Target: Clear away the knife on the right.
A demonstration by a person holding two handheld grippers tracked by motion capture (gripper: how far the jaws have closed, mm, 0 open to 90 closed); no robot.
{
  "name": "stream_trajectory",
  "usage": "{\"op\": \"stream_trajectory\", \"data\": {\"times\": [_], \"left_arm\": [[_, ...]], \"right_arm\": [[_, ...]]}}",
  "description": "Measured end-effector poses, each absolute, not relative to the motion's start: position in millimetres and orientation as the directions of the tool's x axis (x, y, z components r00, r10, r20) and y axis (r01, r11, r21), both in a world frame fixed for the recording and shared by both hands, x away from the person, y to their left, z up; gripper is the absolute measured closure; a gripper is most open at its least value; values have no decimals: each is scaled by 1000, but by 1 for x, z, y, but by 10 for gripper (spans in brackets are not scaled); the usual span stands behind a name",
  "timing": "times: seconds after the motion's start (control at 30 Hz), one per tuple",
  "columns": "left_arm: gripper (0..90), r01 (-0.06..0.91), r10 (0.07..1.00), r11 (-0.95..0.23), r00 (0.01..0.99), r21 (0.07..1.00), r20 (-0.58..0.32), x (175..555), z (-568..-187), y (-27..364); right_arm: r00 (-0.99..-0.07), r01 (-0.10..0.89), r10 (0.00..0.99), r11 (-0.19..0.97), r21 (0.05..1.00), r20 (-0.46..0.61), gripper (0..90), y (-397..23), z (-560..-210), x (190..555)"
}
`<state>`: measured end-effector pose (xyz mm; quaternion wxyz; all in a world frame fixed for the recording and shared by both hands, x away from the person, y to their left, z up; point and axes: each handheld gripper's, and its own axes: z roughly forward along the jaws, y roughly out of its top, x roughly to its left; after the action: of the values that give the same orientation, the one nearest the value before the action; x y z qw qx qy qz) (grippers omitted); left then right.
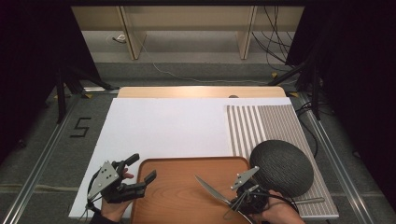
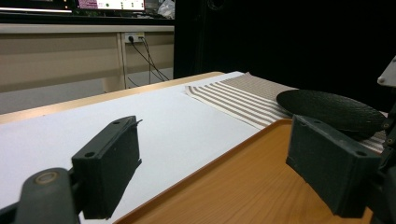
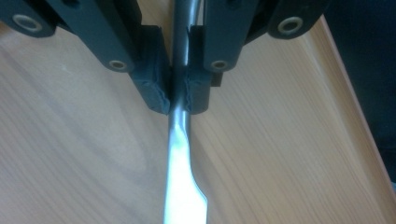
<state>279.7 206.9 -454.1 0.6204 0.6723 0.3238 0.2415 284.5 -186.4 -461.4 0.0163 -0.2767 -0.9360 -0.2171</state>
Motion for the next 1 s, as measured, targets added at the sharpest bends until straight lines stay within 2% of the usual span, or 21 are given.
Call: {"op": "stream_trajectory", "data": {"times": [0.4, 0.43, 0.5, 0.53, 0.57, 0.7, 0.77, 0.9, 0.93, 1.0], "left_arm": [[165, 138, 733, -21, 675, 990, -79, 280, -454, 206], [165, 137, 733, -21, 675, 990, -78, 280, -454, 206], [165, 136, 733, -20, 676, 990, -78, 280, -454, 207], [165, 136, 733, -21, 676, 990, -77, 279, -454, 207], [165, 137, 733, -20, 675, 990, -79, 280, -454, 207], [165, 139, 733, -20, 675, 990, -80, 280, -454, 207], [165, 139, 733, -20, 675, 990, -80, 280, -454, 207], [165, 141, 733, -27, 676, 990, -76, 281, -454, 206], [165, 141, 733, -27, 676, 990, -76, 281, -454, 206], [165, 135, 729, -28, 681, 990, -72, 279, -454, 206]], "right_arm": [[-848, 521, 519, 778, 352, 109, 786, -180, -466, 283], [-846, 523, 522, 773, 358, 109, 728, -180, -466, 283], [-841, 528, 530, 761, 377, 110, 673, -180, -463, 283], [-841, 528, 530, 761, 377, 110, 673, -180, -463, 283], [-849, 507, 518, 742, 438, 105, 573, -179, -459, 282], [-869, 446, 491, 722, 529, 63, 530, -172, -456, 279], [-874, 429, 484, 723, 541, 47, 531, -169, -458, 278], [-902, 358, 432, 763, 539, -12, 655, -153, -462, 269], [-902, 358, 432, 763, 539, -12, 655, -153, -462, 269], [-912, 326, 408, 780, 535, -39, 756, -148, -465, 268]]}}
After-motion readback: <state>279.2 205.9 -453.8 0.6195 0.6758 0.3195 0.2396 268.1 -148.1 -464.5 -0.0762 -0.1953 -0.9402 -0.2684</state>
